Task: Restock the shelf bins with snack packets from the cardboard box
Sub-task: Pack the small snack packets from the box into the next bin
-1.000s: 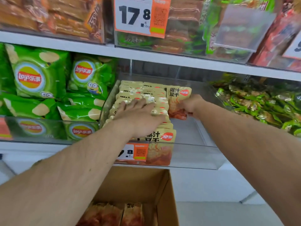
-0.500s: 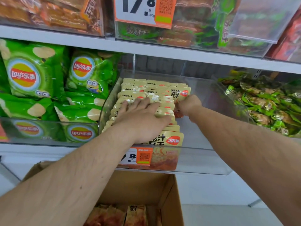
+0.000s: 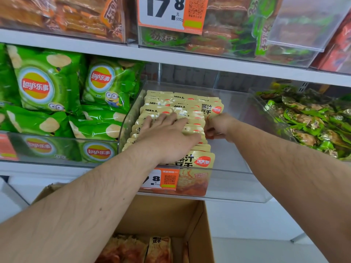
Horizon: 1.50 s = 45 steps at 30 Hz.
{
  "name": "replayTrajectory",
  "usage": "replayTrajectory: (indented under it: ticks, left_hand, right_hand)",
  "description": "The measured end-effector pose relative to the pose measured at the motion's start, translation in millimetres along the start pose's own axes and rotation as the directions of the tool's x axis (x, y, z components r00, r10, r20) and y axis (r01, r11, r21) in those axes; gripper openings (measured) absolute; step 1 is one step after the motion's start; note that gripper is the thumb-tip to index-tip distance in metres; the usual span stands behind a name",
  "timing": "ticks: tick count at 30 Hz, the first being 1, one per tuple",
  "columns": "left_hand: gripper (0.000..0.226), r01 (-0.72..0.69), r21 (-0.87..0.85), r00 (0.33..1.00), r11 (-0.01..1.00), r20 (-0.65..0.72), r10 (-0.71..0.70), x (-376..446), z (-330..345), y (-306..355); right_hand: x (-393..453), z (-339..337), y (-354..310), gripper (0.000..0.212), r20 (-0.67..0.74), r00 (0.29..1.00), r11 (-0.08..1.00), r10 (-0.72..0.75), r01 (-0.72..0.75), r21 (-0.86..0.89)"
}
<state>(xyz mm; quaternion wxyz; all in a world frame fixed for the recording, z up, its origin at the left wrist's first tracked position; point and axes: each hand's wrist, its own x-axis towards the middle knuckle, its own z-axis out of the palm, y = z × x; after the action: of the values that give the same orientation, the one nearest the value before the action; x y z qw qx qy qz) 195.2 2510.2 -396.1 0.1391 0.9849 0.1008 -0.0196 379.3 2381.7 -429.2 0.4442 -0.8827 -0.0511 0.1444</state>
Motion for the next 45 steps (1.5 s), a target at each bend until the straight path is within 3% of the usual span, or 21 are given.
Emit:
replayTrajectory:
  ticks: [6, 10, 13, 15, 20, 25, 28, 30, 32, 35, 39, 42, 45]
  left_hand:
    - [0.071, 0.005, -0.024, 1.000, 1.000, 0.002, -0.005, 2.3, -1.8, 1.3]
    - [0.073, -0.004, -0.076, 1.000, 0.997, -0.020, 0.002, -1.1, -12.6, 4.6]
    - [0.072, -0.075, -0.196, 0.987, 0.978, -0.153, 0.045, -16.8, -27.4, 7.2]
    - [0.060, -0.172, -0.206, 0.950, 0.963, -0.292, 0.107, -39.8, -34.9, 6.7]
    - [0.023, -0.231, -0.432, 0.966, 0.872, -0.206, 0.154, -115.7, -31.2, -15.2]
    - [0.020, -0.126, -0.462, 0.992, 0.878, -0.067, 0.107, -166.0, 3.1, -69.2]
    - [0.017, -0.007, -0.424, 0.995, 0.906, 0.089, 0.049, -188.3, 38.1, -101.3]
    - [0.017, 0.040, -0.383, 0.984, 0.923, 0.178, 0.031, -198.8, 63.7, -117.5]
    - [0.018, 0.067, -0.328, 0.968, 0.942, 0.249, 0.018, -202.2, 86.0, -128.9]
    - [0.021, 0.124, -0.315, 0.943, 0.941, 0.332, -0.013, -200.6, 107.7, -139.9]
    - [0.017, 0.186, -0.347, 0.930, 0.919, 0.364, -0.051, -189.6, 124.9, -151.5]
    - [0.011, 0.246, -0.366, 0.917, 0.897, 0.389, -0.093, -182.3, 134.5, -160.0]
    - [0.015, 0.278, -0.370, 0.907, 0.886, 0.406, -0.115, -179.0, 140.0, -165.8]
  right_hand:
    - [-23.4, -10.2, -11.4, 0.012, -0.041, 0.999, 0.980, 0.018, -0.026, -0.197]
    - [-67.1, -17.9, -27.0, 0.016, -0.170, 0.981, 0.926, -0.092, 0.021, -0.378]
    - [-110.9, -15.8, -36.6, 0.007, -0.311, 0.920, 0.912, -0.239, 0.103, -0.397]
    - [-146.5, -7.5, -41.0, 0.017, -0.340, 0.871, 0.880, -0.356, 0.191, -0.434]
    - [-238.4, 31.3, -42.4, 0.012, -0.269, 0.766, 0.789, -0.584, 0.458, -0.410]
    - [-277.9, 88.8, -16.3, 0.014, -0.075, 0.793, 0.762, -0.605, 0.549, -0.343]
    - [-263.9, 132.6, 17.0, 0.004, 0.230, 0.877, 0.663, -0.421, 0.471, -0.582]
    - [-247.2, 165.0, 48.3, 0.012, 0.376, 0.918, 0.622, -0.122, 0.366, -0.692]
    - [-232.1, 190.8, 79.4, 0.017, 0.415, 0.904, 0.611, 0.103, 0.271, -0.743]
    - [-214.3, 216.1, 125.8, 0.029, 0.328, 0.889, 0.671, 0.319, 0.033, -0.741]
    - [-202.8, 244.0, 186.5, 0.065, 0.164, 0.823, 0.671, 0.544, -0.309, -0.674]
    - [-197.3, 263.8, 221.5, 0.059, 0.103, 0.786, 0.649, 0.609, -0.421, -0.634]
    - [-187.9, 278.2, 242.6, 0.069, 0.007, 0.786, 0.625, 0.618, -0.486, -0.610]
